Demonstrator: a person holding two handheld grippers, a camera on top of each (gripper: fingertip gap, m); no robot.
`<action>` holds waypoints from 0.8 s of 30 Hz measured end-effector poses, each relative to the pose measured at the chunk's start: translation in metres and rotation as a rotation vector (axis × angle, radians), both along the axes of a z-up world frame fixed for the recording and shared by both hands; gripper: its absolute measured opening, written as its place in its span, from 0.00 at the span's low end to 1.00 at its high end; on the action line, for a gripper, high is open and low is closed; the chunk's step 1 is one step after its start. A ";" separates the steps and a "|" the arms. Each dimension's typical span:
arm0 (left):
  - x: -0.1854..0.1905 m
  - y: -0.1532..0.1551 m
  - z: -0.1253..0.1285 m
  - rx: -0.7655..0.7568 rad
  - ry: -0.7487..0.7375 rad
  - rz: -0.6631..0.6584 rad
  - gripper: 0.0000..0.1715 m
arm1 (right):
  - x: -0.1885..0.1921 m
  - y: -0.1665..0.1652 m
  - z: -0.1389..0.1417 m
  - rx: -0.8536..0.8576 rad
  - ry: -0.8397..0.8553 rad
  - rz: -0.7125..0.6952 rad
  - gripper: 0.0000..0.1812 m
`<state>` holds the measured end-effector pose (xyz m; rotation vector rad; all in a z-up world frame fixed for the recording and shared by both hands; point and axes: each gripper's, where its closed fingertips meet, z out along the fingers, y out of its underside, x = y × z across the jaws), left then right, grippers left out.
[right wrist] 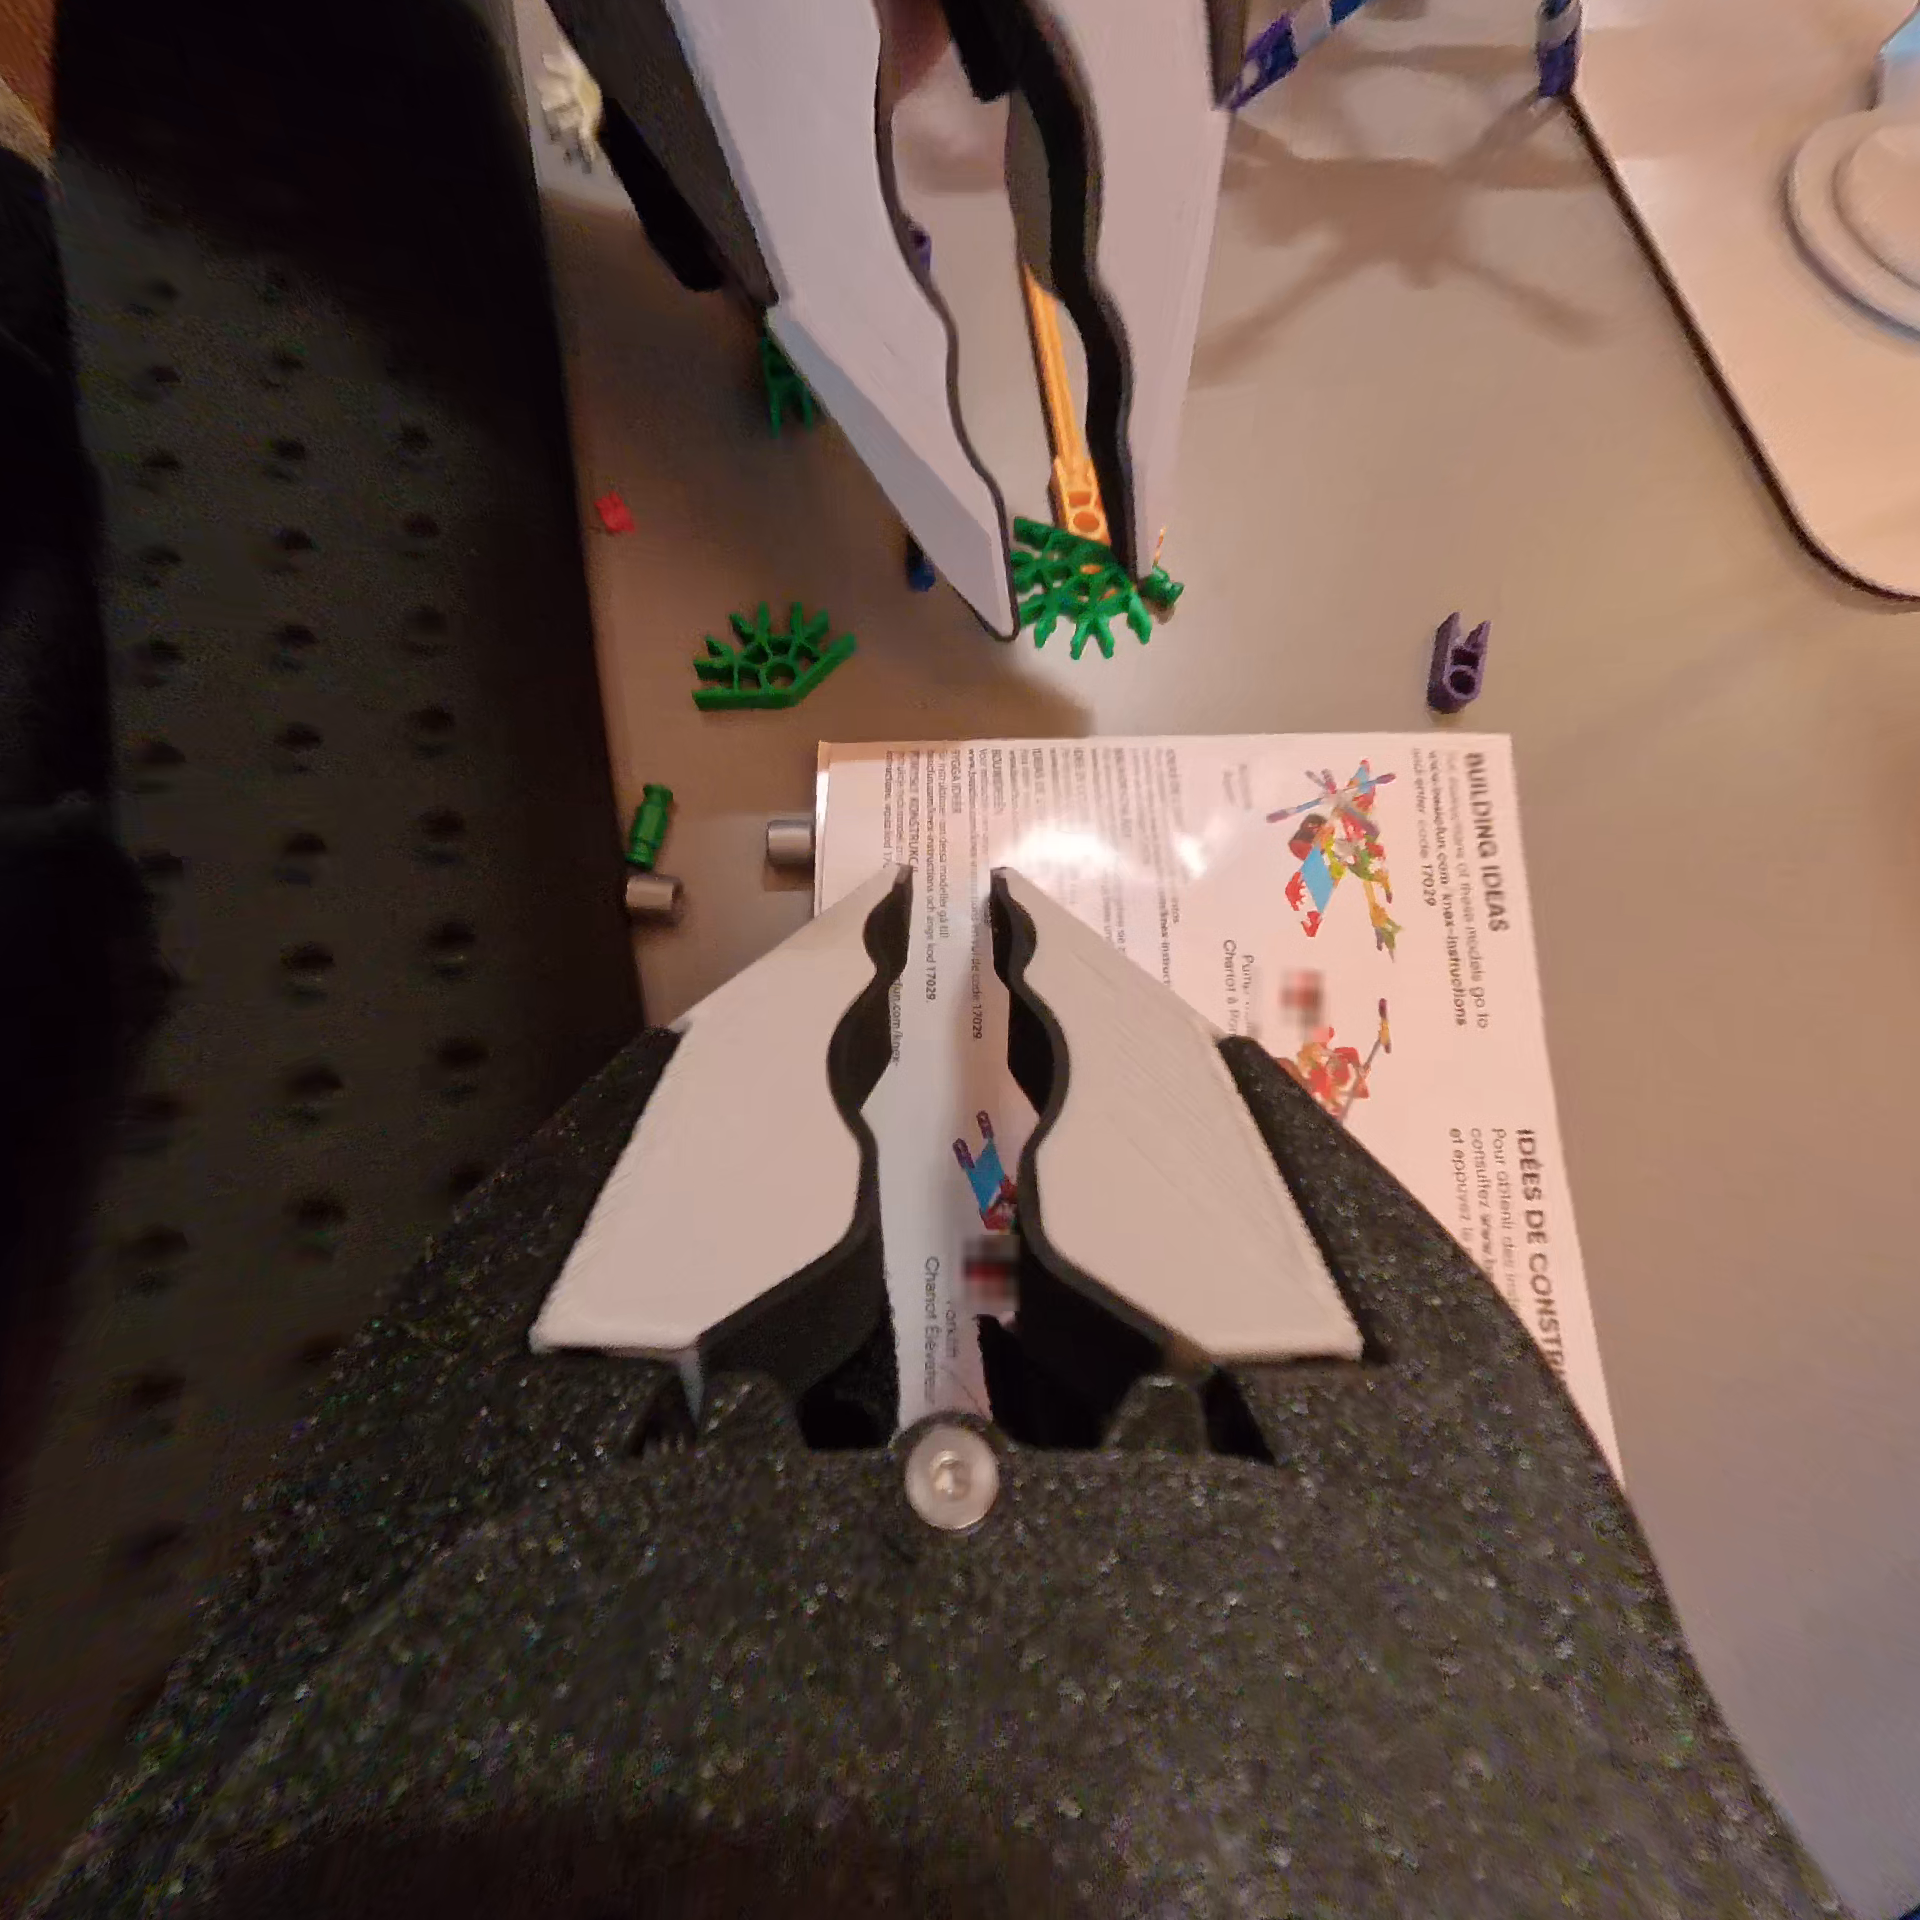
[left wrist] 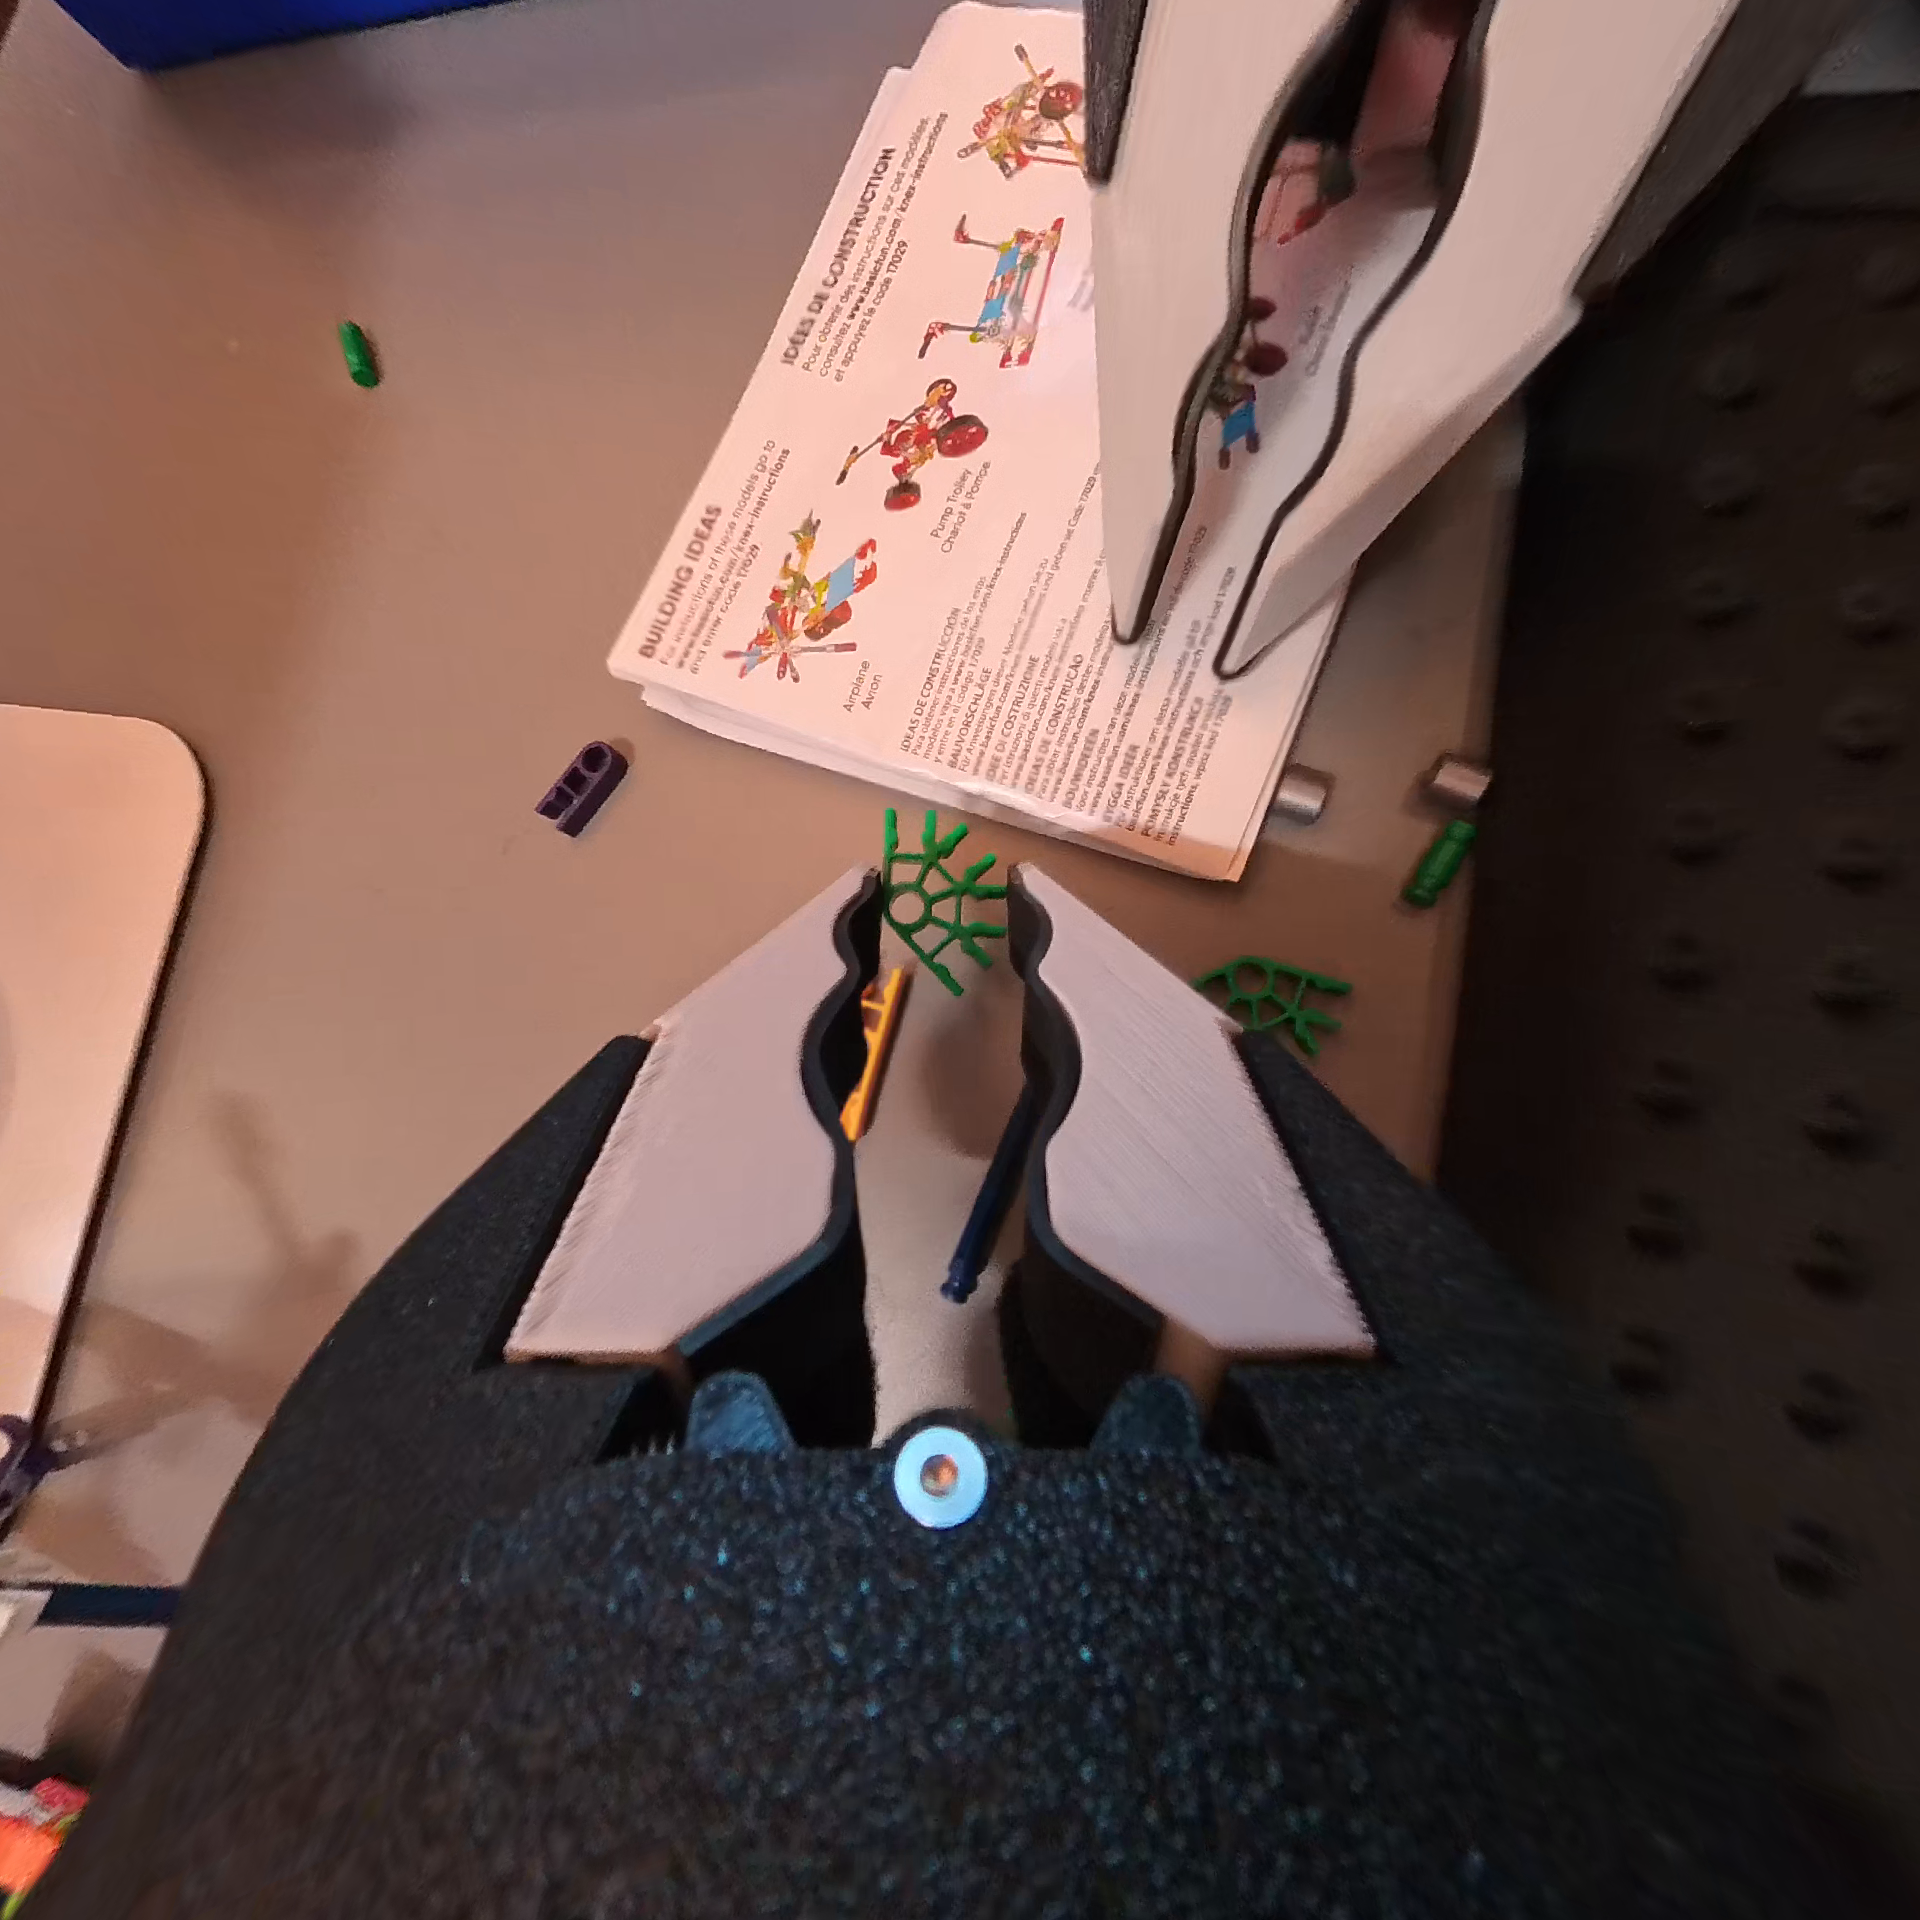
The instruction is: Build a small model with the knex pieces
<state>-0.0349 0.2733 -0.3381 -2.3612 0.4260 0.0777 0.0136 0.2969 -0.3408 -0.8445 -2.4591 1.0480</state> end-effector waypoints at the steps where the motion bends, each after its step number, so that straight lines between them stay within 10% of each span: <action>1: -0.001 0.000 0.001 0.006 0.017 0.000 0.14 | -0.001 0.001 0.007 -0.025 0.000 -0.009 0.08; 9: 0.000 0.001 0.014 0.089 0.180 -0.050 0.14 | -0.036 0.008 0.056 -0.350 -0.080 -0.203 0.10; 24: -0.008 0.004 0.049 0.237 0.348 -0.040 0.15 | -0.070 -0.025 0.063 -0.522 -0.268 -0.113 0.06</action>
